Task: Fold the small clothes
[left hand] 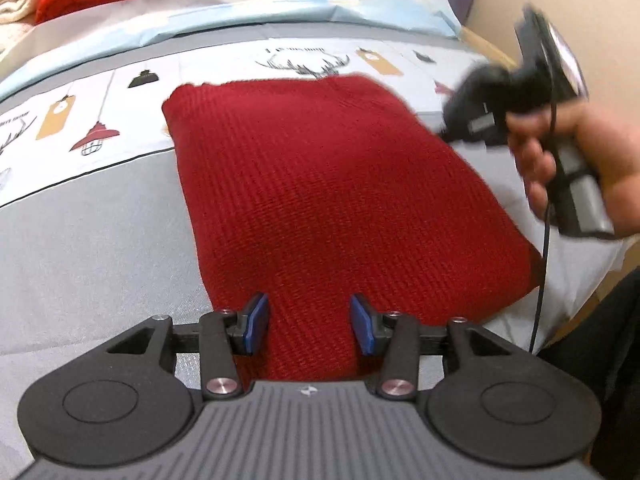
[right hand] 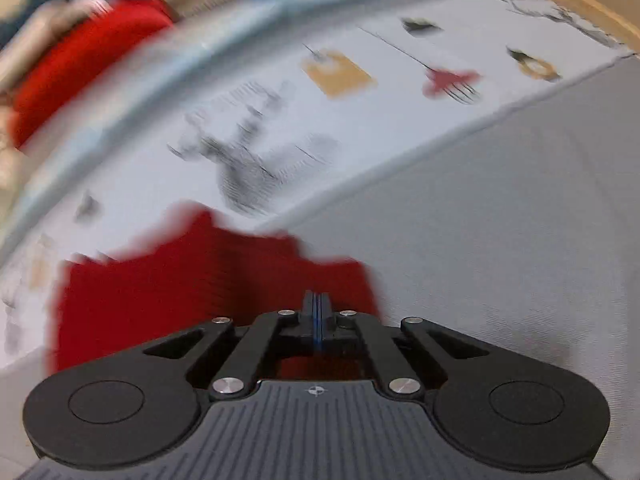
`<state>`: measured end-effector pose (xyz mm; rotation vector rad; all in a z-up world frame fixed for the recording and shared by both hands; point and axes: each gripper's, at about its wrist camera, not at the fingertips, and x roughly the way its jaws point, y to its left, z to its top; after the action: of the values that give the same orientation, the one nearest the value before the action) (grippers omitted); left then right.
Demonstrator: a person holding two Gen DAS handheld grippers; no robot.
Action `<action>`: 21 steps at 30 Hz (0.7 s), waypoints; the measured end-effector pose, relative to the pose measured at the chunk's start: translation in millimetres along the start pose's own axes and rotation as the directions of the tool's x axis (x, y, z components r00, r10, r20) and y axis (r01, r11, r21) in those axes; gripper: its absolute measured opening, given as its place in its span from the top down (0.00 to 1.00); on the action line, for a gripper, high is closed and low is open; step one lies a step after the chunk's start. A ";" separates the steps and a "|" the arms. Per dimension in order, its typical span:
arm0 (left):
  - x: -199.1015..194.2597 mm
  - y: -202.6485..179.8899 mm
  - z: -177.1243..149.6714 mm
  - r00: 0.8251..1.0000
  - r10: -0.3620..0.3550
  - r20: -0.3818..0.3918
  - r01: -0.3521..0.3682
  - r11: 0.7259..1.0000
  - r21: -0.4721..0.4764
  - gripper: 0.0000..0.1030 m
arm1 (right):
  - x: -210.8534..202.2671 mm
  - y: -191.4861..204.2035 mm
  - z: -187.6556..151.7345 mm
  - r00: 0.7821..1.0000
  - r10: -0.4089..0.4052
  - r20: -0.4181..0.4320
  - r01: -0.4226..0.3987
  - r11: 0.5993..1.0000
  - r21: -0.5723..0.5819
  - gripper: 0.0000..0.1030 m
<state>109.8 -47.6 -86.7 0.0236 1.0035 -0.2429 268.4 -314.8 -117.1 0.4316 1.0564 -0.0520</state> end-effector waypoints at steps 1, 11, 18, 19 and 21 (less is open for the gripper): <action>-3.8 3.3 0.7 1.000 -0.006 0.012 0.006 1.000 -0.019 0.52 | -1.1 -8.4 0.7 0.999 0.033 -0.010 -0.032 0.998 0.051 0.96; 2.3 31.6 -19.6 0.999 -0.008 -0.046 -0.001 0.980 -0.199 0.50 | -69.0 14.4 -26.5 0.869 0.488 -0.082 -0.492 0.834 -0.249 0.58; -10.5 27.2 -23.4 0.999 0.004 -0.035 -0.011 0.980 -0.199 0.51 | -79.1 23.6 -69.7 0.937 0.318 -0.146 -0.348 0.802 -0.486 0.62; -11.4 26.9 -28.1 0.999 0.005 -0.042 -0.013 0.981 -0.194 0.51 | -83.8 18.2 -69.0 0.934 0.325 -0.147 -0.355 0.811 -0.465 0.62; -5.4 28.1 -35.7 0.996 0.001 -0.089 -0.018 0.982 -0.189 0.49 | -85.2 12.0 -72.7 0.945 0.284 -0.163 -0.327 0.816 -0.476 0.62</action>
<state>83.3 -14.5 -104.0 -0.1357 1.1111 -0.1375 168.5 -290.9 -71.0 0.1260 1.0270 0.5267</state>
